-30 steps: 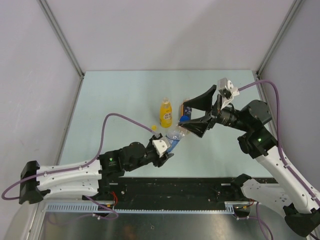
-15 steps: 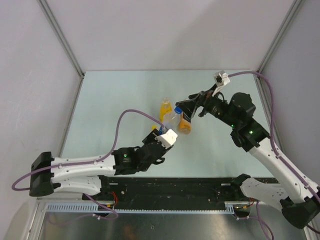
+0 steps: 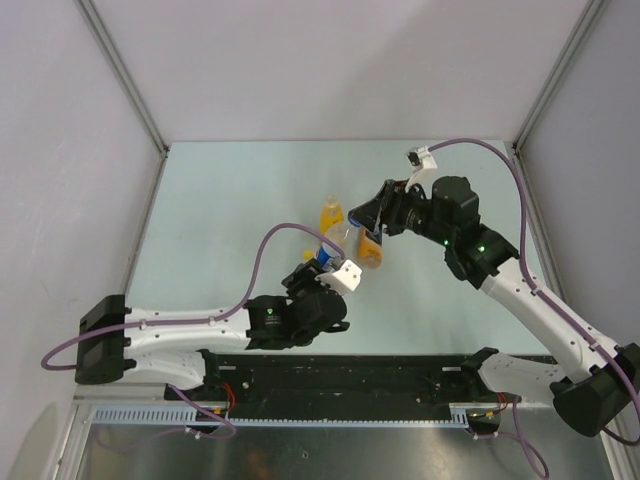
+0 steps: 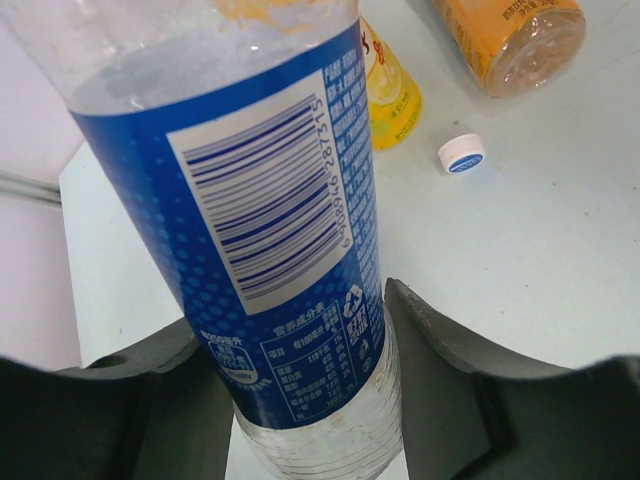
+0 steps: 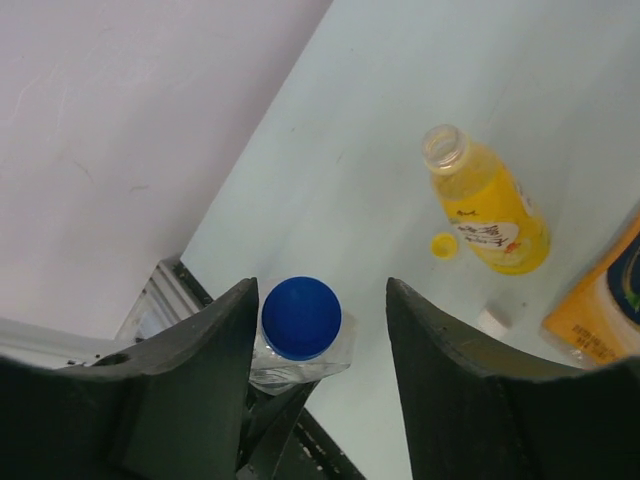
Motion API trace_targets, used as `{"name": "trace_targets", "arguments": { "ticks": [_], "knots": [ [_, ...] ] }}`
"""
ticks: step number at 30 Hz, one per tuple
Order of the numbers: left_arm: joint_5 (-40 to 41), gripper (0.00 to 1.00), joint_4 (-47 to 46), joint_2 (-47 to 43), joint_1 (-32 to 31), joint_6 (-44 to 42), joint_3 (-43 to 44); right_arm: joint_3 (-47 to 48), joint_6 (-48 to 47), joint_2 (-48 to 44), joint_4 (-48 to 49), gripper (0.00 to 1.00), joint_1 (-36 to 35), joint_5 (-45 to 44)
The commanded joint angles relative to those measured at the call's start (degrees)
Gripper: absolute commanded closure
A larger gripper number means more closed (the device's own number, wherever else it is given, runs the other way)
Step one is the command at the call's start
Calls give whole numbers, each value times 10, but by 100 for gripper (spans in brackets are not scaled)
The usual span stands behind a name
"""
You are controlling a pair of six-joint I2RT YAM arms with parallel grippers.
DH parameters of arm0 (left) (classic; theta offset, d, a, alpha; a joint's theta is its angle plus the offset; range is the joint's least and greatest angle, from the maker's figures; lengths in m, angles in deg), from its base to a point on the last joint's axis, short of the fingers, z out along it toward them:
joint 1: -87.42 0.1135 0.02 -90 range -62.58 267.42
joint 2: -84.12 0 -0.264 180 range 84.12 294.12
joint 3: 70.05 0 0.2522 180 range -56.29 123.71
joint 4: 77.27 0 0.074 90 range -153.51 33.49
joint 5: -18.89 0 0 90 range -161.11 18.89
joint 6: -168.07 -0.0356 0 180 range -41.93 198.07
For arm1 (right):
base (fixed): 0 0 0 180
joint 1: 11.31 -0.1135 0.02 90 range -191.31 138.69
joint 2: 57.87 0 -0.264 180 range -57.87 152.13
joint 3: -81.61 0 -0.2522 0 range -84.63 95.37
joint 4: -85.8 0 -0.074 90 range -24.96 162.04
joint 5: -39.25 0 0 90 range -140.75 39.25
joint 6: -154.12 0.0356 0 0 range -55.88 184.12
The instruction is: Unscrew the bottle caps
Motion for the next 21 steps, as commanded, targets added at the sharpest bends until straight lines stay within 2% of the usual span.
{"name": "trace_targets", "arguments": {
  "ticks": [1, 8, 12, 13, 21],
  "knots": [
    [35, 100, -3, 4, -5, 15, 29, 30, 18, 9, 0, 46, 1, 23],
    [36, 100, -1, 1, -7, 17, 25, 30, 28, 17, 9, 69, 1, 44],
    [36, 100, -2, -2, -7, 21, 22, 30, 31, 17, 16, 94, 0, 55],
    [36, 100, -1, -2, -7, 23, 21, 30, 30, 16, 17, 97, 0, 57],
    [11, 100, -4, -12, -7, 54, 11, 30, -7, 5, 28, 100, -8, 75]
  ]
}}
